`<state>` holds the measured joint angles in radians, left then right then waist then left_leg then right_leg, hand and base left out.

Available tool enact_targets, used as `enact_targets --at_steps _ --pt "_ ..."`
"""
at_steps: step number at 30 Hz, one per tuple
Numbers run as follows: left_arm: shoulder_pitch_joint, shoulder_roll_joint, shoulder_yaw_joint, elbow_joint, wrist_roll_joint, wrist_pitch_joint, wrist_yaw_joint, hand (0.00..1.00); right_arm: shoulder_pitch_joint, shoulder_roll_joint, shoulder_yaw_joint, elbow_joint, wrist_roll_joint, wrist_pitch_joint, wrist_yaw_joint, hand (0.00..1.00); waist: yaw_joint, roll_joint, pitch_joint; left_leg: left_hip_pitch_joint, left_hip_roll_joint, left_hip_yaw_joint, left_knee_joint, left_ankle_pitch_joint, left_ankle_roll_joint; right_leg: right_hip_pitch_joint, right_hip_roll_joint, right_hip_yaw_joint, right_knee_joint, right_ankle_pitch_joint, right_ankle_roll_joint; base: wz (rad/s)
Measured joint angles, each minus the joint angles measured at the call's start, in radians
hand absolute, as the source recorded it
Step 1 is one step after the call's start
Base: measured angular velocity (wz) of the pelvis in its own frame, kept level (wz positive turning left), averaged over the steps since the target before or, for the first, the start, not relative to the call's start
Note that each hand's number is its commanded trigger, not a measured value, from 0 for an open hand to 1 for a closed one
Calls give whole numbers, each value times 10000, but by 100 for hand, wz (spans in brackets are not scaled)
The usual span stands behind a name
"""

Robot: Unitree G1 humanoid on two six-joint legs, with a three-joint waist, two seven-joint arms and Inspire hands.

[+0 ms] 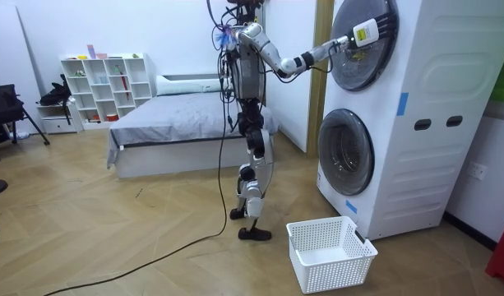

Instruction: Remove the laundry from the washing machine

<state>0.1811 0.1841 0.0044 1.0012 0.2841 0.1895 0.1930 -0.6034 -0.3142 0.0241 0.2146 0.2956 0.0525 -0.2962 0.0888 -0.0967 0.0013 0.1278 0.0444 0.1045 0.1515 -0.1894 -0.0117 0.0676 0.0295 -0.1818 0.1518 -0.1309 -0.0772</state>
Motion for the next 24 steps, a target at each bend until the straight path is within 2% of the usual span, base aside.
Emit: enact_targets --at_steps 4,11,15,17,19,24 --pt "-21 -113 3 7 8 3 2 0 2 190 -32 0 -2 1 1 0 -28 110 -32 -44 0 -1 3 0 0 -13 2 16 -8 -2 -3 -1" --pt "188 -144 12 10 2 2 0 0 54 299 -96 -5 -172 16 28 0 -68 75 -57 13 3 -6 17 0 0 15 -2 -22 -3 -6 -9 0" --pt "191 -139 -97 35 -181 -105 0 0 119 284 -101 -326 466 151 29 0 -185 59 -67 -44 5 -2 15 0 0 12 -13 -42 0 -6 -9 2" --pt "128 -134 -80 217 -192 -273 0 0 585 245 -139 -1007 595 181 31 0 -196 42 -80 -57 4 -2 9 0 0 -12 -8 -11 -5 -6 -9 -2" --pt "70 -123 -81 483 -182 -326 0 0 892 227 -159 -1635 604 364 41 0 -234 46 -82 -88 5 2 12 0 0 -49 2 28 -3 -6 -9 -5" --pt "73 -93 -78 779 -154 -464 -9 0 1423 83 -280 -2791 711 422 57 0 -355 101 -120 -168 9 5 15 0 0 -181 3 21 11 -1 -16 0"
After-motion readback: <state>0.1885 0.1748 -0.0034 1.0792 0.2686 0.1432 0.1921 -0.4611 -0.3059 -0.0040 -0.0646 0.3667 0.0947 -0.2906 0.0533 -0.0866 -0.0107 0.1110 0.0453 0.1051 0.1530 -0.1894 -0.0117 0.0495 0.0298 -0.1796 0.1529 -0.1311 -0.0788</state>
